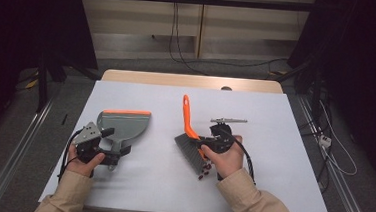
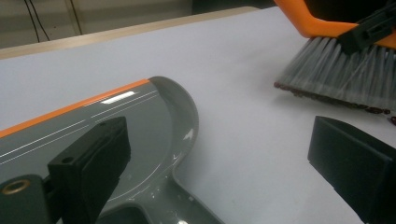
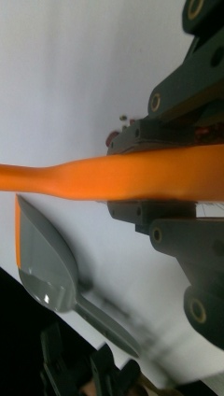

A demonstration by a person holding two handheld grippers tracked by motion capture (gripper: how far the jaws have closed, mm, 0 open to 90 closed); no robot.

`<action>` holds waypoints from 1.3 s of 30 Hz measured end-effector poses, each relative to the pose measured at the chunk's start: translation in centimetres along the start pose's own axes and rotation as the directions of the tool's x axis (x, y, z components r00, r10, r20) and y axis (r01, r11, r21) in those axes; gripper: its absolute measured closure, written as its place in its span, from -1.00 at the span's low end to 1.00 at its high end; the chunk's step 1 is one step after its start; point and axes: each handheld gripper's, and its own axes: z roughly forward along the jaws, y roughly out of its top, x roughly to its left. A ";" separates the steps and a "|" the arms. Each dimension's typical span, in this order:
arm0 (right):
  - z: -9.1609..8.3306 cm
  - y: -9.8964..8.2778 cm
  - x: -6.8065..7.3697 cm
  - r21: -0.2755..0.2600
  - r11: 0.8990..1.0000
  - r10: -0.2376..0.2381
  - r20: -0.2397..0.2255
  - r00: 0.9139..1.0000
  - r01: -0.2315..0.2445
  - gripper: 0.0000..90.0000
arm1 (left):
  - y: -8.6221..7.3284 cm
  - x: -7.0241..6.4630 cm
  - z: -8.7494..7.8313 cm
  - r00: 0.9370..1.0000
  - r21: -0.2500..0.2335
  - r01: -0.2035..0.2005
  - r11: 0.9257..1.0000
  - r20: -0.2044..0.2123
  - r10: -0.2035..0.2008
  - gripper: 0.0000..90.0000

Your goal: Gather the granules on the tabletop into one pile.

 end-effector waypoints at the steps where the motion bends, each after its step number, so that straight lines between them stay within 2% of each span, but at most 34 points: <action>1: -0.1 -0.1 0.1 0.003 1.000 -0.018 -0.024 1.000 0.018 0.58 | 0.0 0.0 0.0 1.000 0.001 -0.001 1.000 0.000 0.001 -0.87; 6: -0.5 -1.5 0.1 0.044 0.995 -0.080 -0.094 0.992 0.084 0.58 | 0.0 0.0 0.0 1.000 0.000 0.000 1.000 0.000 0.000 -0.87; 9: -0.2 -2.1 -0.5 0.080 0.983 -0.156 -0.124 0.980 0.167 0.58 | 0.0 0.0 0.1 1.000 0.002 -0.001 1.000 0.001 0.001 -0.87; 11: -0.1 -2.0 -1.1 0.072 0.979 -0.181 -0.139 0.974 0.192 0.58 | 0.0 -0.1 0.1 1.000 0.000 0.001 1.000 0.000 -0.001 -0.87; 13: -0.1 -1.7 -1.4 0.057 0.969 -0.230 -0.136 0.964 0.239 0.58 | 0.0 0.0 0.1 1.000 0.000 0.002 1.000 -0.002 -0.002 -0.87; 19: 0.7 -0.7 -2.5 0.062 0.968 -0.232 -0.147 0.962 0.243 0.58 | 0.0 0.1 0.1 1.000 0.000 0.004 1.000 -0.002 -0.004 -0.88; 27: 1.2 0.2 -2.6 0.060 0.961 -0.260 -0.130 0.957 0.269 0.58 | 0.0 0.1 0.1 1.000 0.000 0.005 1.000 -0.001 -0.005 -0.87; 31: 0.9 0.3 -2.5 0.053 0.963 -0.255 -0.147 0.956 0.265 0.58 | 0.0 0.1 0.1 1.000 0.000 0.004 1.000 -0.001 -0.004 -0.87; 35: 0.5 0.3 -1.6 0.042 0.954 -0.284 -0.173 0.943 0.295 0.58 | 0.0 0.0 0.1 1.000 0.000 0.004 1.000 -0.002 -0.004 -0.88; 38: 0.4 -0.1 -0.8 0.053 0.936 -0.332 -0.195 0.923 0.348 0.58 | 0.0 0.0 0.0 1.000 0.001 0.003 1.000 -0.002 -0.003 -0.88; 39: 0.5 -0.2 -0.6 0.056 0.926 -0.354 -0.208 0.912 0.373 0.58 | 0.0 0.0 0.0 1.000 0.001 0.003 1.000 -0.003 -0.003 -0.87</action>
